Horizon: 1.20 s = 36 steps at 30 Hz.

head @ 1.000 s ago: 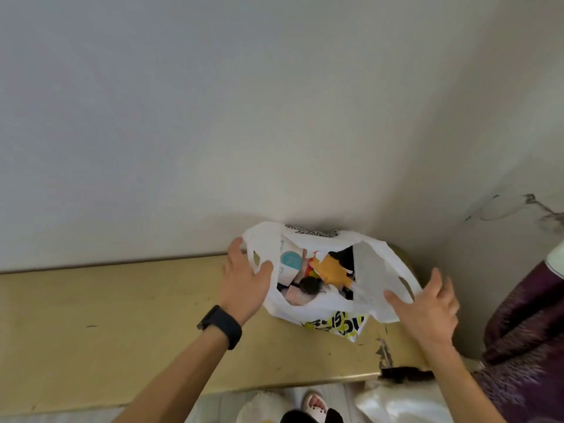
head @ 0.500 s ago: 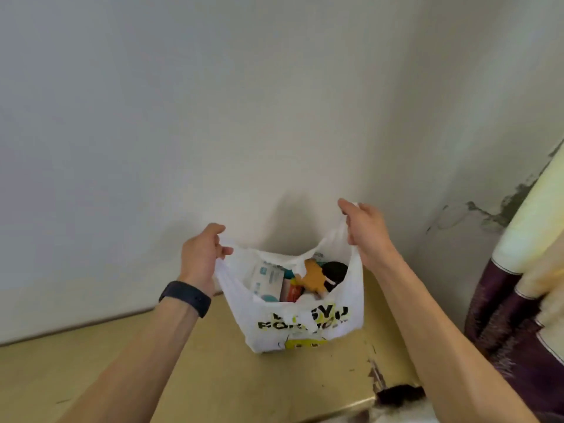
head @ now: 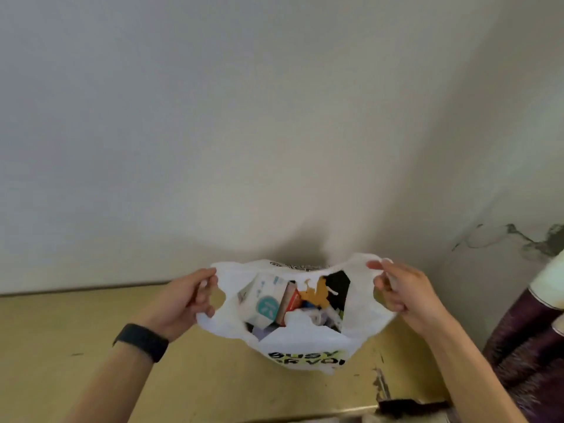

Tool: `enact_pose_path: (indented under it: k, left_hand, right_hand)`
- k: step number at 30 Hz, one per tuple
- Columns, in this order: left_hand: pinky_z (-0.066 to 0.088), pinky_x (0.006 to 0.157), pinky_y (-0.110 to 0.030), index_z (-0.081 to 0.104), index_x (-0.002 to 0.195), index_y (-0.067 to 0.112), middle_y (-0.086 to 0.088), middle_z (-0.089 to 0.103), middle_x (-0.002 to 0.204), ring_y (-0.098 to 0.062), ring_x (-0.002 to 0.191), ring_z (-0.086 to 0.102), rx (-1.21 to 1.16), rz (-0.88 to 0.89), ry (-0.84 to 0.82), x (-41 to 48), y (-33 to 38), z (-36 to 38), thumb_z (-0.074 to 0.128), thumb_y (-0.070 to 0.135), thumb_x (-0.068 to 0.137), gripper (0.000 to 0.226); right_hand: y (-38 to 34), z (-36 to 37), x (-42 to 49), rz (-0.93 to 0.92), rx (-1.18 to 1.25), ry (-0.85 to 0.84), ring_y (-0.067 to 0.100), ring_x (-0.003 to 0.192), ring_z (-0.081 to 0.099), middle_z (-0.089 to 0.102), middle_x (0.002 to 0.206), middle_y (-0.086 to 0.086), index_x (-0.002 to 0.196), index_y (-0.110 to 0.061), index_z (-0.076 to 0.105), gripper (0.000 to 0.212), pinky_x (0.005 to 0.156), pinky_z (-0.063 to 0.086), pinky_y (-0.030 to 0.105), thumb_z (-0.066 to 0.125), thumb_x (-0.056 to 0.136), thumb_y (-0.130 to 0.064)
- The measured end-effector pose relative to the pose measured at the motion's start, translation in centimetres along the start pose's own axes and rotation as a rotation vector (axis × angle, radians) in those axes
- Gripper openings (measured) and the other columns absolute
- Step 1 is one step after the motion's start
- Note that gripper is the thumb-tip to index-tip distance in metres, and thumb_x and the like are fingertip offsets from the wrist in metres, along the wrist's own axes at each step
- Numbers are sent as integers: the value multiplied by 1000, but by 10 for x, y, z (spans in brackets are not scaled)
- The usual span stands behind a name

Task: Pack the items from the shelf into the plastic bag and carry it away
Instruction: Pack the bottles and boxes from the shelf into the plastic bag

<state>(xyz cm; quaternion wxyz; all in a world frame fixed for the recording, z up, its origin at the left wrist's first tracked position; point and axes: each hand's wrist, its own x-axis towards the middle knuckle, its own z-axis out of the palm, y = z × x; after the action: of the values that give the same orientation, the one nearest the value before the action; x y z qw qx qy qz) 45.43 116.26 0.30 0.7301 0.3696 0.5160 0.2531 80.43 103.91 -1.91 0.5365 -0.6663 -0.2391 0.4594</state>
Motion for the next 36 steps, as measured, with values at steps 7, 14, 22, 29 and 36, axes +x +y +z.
enact_pose_path:
  k: [7,14,22,29,36]
  left_hand:
    - [25,45,-23,29,54,24,8,19,46,-11,38,14,-158,231,108,28,61,65,49,14,91,43]
    - [21,40,-25,21,55,24,8,7,46,-12,38,6,-248,247,174,-5,39,-30,51,15,89,46]
    - [45,75,-35,62,84,3,-8,61,80,-21,76,59,137,447,212,-22,-8,-45,65,33,86,31]
    - [41,97,-32,64,95,32,5,43,141,-12,132,42,436,561,428,-10,-66,-24,76,44,72,28]
    - [28,102,-27,52,109,23,1,28,144,0,129,25,708,515,574,9,-77,-12,69,29,88,28]
  right_hand:
    - [-56,77,19,-128,-25,-20,10,41,23,31,53,-5,72,-16,48,29,39,19,23,48,100,-22]
    - [-52,36,12,-115,241,41,14,46,13,21,48,-8,52,-22,37,44,54,8,37,56,92,-21]
    - [-5,66,10,-308,-143,33,17,81,54,57,84,9,81,-14,66,24,76,41,28,67,90,-36]
    - [39,70,12,-412,-432,146,-2,119,48,44,135,-19,102,-33,63,11,90,41,14,66,91,-37]
    - [50,81,10,-400,-550,195,-8,102,48,48,121,-12,95,-31,62,14,84,43,24,63,92,-44]
